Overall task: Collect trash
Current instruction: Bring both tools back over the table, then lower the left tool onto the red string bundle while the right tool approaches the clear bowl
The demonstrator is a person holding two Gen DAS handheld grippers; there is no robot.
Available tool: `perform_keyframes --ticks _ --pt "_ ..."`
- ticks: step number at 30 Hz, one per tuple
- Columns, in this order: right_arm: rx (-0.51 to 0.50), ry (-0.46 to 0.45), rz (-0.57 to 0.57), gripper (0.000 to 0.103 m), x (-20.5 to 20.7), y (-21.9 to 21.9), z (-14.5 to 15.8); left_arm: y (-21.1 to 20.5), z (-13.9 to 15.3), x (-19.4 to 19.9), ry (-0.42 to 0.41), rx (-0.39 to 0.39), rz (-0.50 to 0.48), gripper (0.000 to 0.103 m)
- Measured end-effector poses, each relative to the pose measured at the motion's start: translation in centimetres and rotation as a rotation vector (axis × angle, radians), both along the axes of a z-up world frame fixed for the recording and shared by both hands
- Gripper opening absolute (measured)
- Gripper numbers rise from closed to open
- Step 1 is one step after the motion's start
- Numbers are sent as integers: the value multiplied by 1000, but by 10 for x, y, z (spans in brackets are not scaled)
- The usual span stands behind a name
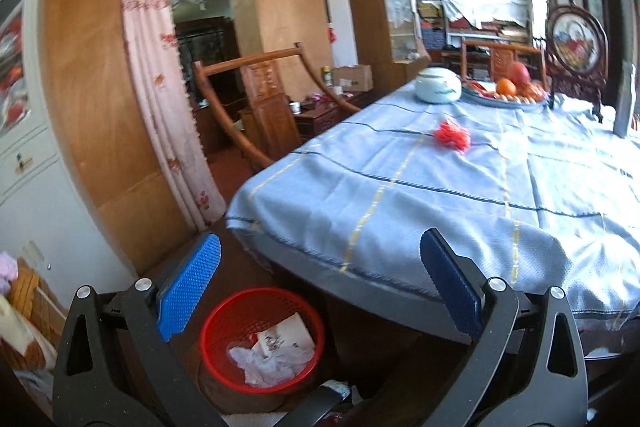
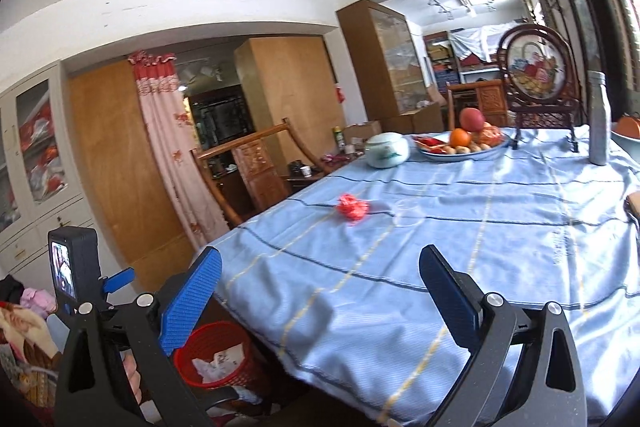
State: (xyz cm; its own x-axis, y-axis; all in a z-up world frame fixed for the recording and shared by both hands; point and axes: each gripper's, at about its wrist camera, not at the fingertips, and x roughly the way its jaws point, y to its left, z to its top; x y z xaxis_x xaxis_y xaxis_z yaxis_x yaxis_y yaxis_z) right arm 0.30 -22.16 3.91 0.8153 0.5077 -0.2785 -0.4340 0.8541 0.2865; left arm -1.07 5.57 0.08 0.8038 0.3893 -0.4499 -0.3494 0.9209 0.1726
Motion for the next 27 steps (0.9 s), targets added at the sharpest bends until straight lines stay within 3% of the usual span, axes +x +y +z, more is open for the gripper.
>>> perform_keyframes --ticks 5,17,23,27 --pt "-32 49 -26 97 34 -4 -4 -12 -6 38 38 31 -52 96" --pt "-151 164 -47 97 128 -3 -10 -8 -4 143 142 -15 -162 96" --pt "-116 250 -65 97 198 -16 -9 -22 5 210 223 -37 -234 96" --pt "-96 279 -100 97 240 -21 -16 -28 10 259 266 -98 -265 96"
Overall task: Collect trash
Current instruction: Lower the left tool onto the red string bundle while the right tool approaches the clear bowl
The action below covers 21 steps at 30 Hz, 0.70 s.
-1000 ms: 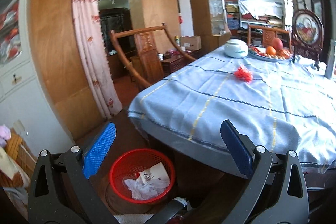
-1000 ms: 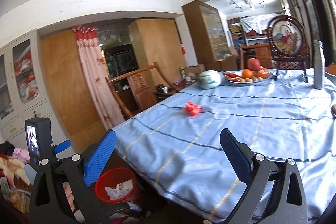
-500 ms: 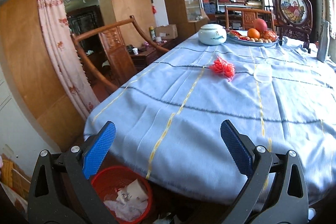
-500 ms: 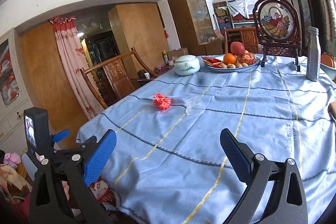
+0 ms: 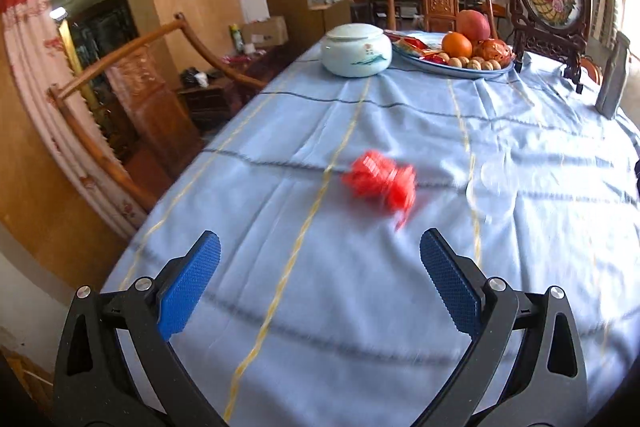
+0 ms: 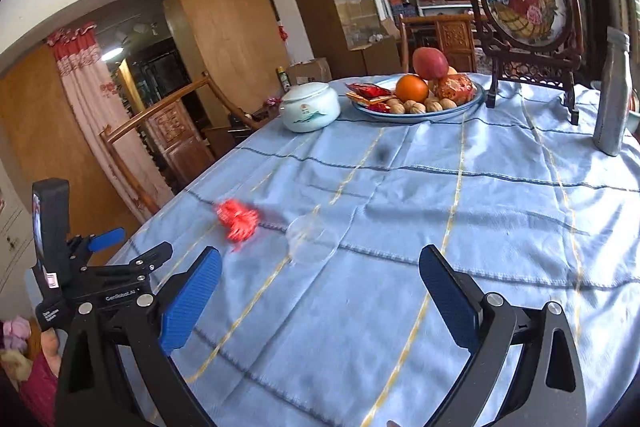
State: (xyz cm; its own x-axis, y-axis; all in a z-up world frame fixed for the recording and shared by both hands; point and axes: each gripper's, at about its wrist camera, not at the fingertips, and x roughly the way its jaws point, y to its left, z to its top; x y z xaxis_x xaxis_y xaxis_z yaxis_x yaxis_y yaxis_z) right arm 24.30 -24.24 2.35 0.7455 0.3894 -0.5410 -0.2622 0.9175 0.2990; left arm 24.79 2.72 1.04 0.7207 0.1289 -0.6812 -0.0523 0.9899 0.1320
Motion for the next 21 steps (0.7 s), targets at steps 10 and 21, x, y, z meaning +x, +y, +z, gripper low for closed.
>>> perform_keyframes --ticks 10,21 --pt "-134 -68 -62 97 20 4 -20 -15 -35 86 161 -135 -13 96" --pt "-126 -6 -12 97 24 10 -29 -12 -65 112 250 -109 32 97"
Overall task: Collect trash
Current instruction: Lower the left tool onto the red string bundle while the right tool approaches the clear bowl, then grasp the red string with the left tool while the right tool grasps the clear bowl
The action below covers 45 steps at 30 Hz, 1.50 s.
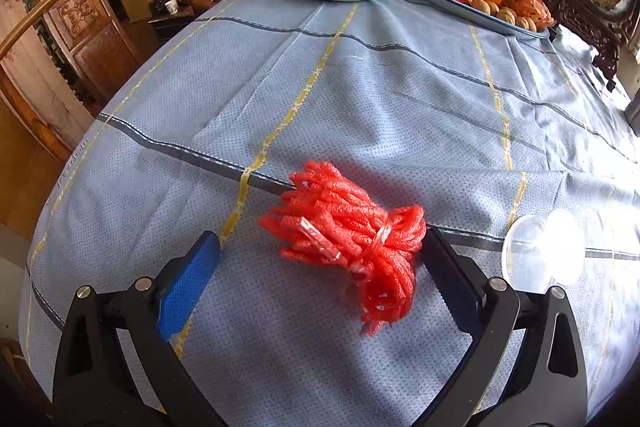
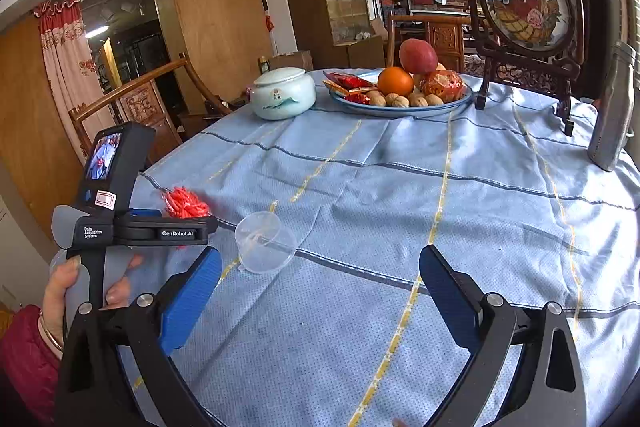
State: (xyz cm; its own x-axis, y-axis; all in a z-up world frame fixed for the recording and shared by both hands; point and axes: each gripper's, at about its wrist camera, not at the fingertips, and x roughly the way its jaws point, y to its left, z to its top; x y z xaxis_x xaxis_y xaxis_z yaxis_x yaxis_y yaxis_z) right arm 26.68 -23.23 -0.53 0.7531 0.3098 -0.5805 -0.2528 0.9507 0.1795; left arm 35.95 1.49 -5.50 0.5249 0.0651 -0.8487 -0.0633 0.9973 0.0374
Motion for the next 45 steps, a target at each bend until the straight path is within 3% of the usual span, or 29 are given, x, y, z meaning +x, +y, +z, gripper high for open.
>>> perform_keyframes --ticks 7,13,16,20,25,26,29,30,31,39,45 --pt "-8 45 37 97 5 10 -13 2 -1 -1 -6 -8 -9 97" --pt "-11 176 105 97 29 34 -31 6 0 4 1 -13 -4 97" --pt "-58 192 120 97 47 52 -32 20 1 4 3 -13 71 97" --pt "-60 215 143 97 70 74 -36 36 4 3 -10 -70 120 97" --pt "-96 210 153 97 84 97 -45 29 1 5 7 -8 114 97" --pt "-77 226 159 96 87 96 -47 29 1 5 6 -10 115 97" --pt "-38 232 129 80 94 83 -46 29 1 4 4 -8 118 97" --pt "-59 229 112 67 95 79 -46 29 1 5 4 -6 118 97" --pt "-71 227 96 62 96 74 -46 29 0 5 3 -5 119 97" --pt "-129 224 -4 65 84 24 -48 28 1 4 0 -1 122 97" --pt "-26 234 1 74 84 2 -51 28 2 2 3 -18 113 97"
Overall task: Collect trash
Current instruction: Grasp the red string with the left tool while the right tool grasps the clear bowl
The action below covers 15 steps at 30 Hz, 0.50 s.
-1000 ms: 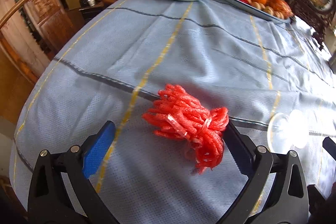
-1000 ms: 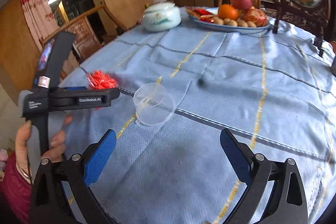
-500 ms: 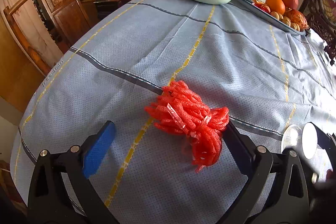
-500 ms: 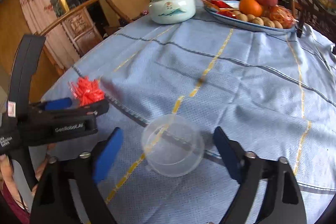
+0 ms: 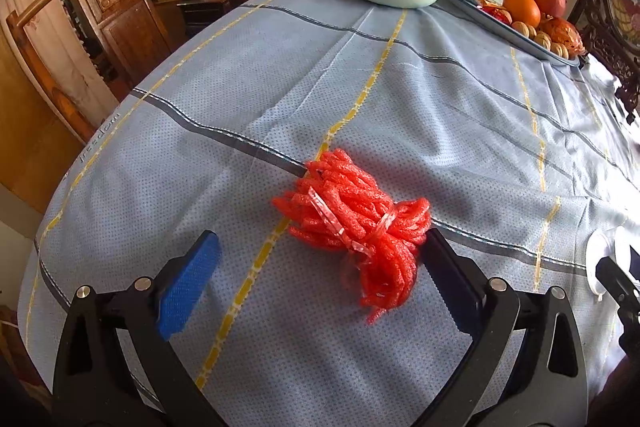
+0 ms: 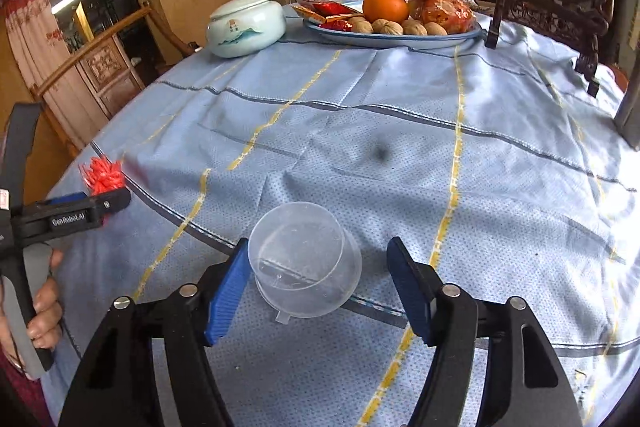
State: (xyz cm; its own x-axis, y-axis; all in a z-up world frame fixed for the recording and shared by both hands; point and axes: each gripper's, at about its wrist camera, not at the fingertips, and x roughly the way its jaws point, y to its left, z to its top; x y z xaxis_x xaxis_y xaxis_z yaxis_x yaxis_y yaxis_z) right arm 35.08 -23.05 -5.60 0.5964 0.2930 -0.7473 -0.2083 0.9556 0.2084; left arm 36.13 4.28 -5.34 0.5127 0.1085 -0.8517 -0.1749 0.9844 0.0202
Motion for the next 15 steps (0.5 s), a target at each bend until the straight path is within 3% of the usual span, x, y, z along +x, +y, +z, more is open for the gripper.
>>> perform_keyframes --ticks 4,15 --pt "-10 1 7 82 -1 4 0 -4 0 -1 -8 1 -11 97" --pt "8 7 15 90 0 4 -1 -19 3 -5 -39 62 -55 91"
